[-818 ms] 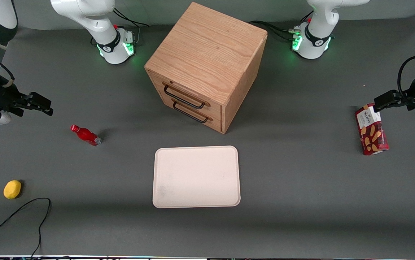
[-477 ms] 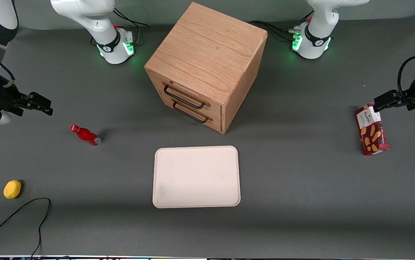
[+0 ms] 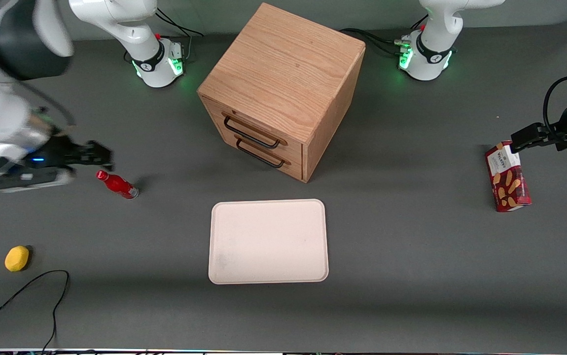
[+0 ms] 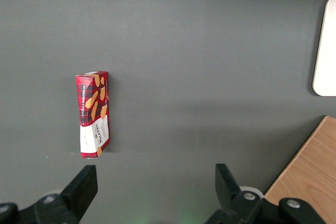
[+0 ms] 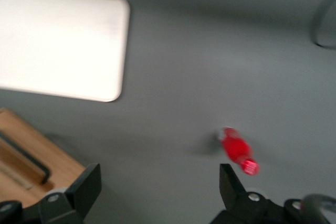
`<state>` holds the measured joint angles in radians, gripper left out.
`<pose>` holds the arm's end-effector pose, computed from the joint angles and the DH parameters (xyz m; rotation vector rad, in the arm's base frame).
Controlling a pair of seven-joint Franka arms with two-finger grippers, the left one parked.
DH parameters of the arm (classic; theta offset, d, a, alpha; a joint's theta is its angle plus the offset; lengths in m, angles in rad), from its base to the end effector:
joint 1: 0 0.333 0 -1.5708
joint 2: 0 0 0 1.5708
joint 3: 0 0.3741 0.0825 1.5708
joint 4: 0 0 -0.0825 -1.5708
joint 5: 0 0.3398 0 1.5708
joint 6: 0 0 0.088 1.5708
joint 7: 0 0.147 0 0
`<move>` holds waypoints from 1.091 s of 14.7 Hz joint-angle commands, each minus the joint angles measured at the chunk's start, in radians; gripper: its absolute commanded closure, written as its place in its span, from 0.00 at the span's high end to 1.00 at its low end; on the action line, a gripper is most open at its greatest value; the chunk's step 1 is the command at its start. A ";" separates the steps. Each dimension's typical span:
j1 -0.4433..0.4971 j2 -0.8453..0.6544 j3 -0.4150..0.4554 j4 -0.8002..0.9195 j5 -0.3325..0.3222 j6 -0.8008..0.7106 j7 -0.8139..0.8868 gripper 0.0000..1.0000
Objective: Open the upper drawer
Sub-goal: 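Move the right gripper toward the upper drawer's black handle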
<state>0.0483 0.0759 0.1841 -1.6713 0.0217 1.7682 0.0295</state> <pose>0.5358 0.1259 0.5770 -3.0884 -0.3071 -0.0271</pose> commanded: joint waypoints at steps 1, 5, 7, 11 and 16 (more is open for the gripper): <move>0.008 0.025 0.173 0.051 0.004 0.005 0.006 1.00; 0.010 0.108 0.366 0.071 0.007 0.036 -0.096 1.00; 0.010 0.145 0.371 0.090 0.041 0.030 -0.215 1.00; 0.010 0.180 0.370 0.075 0.104 0.030 -0.376 1.00; 0.033 0.231 0.371 0.025 0.106 0.059 -0.378 1.00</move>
<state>0.0655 0.2979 0.5564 -1.6374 0.0997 1.8099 -0.3207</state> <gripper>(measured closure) 0.000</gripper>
